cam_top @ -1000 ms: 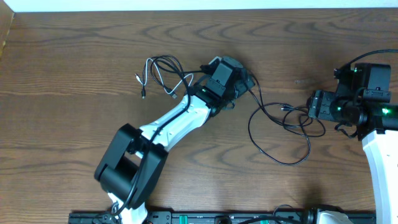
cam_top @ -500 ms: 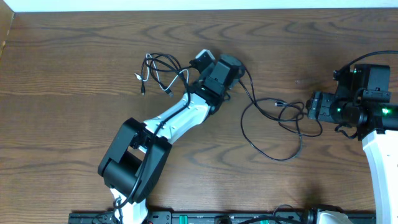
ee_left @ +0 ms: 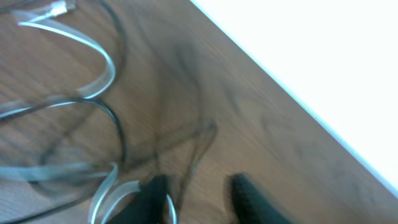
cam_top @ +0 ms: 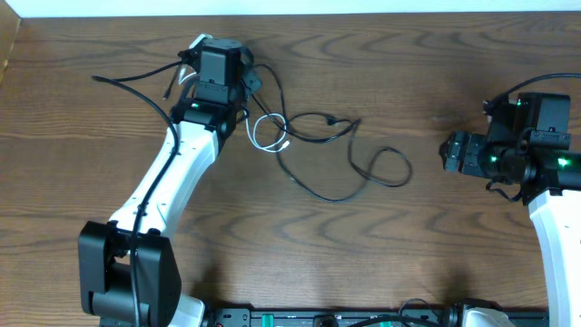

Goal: Untangle cables

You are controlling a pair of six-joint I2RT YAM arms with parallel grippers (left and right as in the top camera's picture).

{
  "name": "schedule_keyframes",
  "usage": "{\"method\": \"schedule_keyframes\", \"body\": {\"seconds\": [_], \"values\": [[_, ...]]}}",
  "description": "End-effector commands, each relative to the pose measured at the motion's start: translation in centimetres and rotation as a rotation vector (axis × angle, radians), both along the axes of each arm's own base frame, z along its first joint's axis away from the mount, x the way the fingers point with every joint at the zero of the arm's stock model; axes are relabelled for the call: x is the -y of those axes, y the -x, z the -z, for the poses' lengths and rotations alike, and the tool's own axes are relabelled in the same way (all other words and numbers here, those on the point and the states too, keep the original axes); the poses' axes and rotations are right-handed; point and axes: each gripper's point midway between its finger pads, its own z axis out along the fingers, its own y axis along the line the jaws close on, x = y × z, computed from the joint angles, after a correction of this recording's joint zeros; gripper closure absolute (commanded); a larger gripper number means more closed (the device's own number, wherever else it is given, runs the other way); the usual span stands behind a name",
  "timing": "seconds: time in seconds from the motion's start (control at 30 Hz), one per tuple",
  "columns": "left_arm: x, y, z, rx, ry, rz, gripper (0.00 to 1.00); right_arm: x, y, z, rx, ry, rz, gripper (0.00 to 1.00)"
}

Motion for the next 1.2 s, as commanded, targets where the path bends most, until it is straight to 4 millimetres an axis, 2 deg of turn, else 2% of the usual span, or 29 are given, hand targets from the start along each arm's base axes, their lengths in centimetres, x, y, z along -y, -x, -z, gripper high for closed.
{"method": "schedule_keyframes", "body": {"seconds": [0.0,0.07,0.13,0.2,0.3,0.33,0.5,0.53,0.6,0.7,0.8,0.87,1.17], "values": [[4.6,3.8,2.8,-0.18,0.106,0.219,0.15,-2.4,-0.7,-1.1,0.036,-0.137,-0.069,0.13],[4.6,5.5,4.0,-0.262,0.084,0.235,0.12,-2.5,-0.7,-0.9,0.028,-0.14,-0.07,0.14],[5.8,7.4,4.8,-0.31,0.033,0.353,0.11,-2.5,-0.7,-0.6,0.019,-0.141,-0.07,0.14],[7.8,8.5,4.9,-0.292,-0.01,0.509,0.11,-2.4,-0.8,-0.4,0.012,-0.142,-0.069,0.14],[11.5,10.4,4.8,-0.165,-0.239,0.9,0.11,-2.4,-0.9,0.1,-0.004,-0.144,-0.068,0.14],[12.4,10.8,4.8,-0.123,-0.307,0.989,0.11,-2.4,-0.9,0.2,-0.01,-0.145,-0.067,0.14],[14.2,10.7,5.6,-0.039,-0.53,1.127,0.12,-2.4,-0.9,0.4,-0.015,-0.146,-0.067,0.15],[15.3,10.7,6.2,-0.008,-0.565,1.184,0.12,-2.4,-0.9,0.4,-0.015,-0.146,-0.067,0.15],[16.0,10.4,6.5,0.015,-0.577,1.201,0.14,-2.4,-0.9,0.4,-0.015,-0.146,-0.067,0.15],[16.7,9.5,7.2,0.039,-0.577,1.195,0.29,-2.4,-0.9,0.4,-0.016,-0.146,-0.067,0.15],[16.7,9.5,8.0,0.025,-0.576,1.199,0.36,-2.4,-0.9,0.4,-0.016,-0.146,-0.067,0.15],[16.7,9.6,8.3,0.01,-0.57,1.197,0.55,-2.4,-0.9,0.4,-0.016,-0.146,-0.067,0.15],[16.1,10.5,9.1,-0.06,-0.541,1.179,0.55,-2.4,-0.9,0.4,-0.016,-0.146,-0.067,0.15]]}}
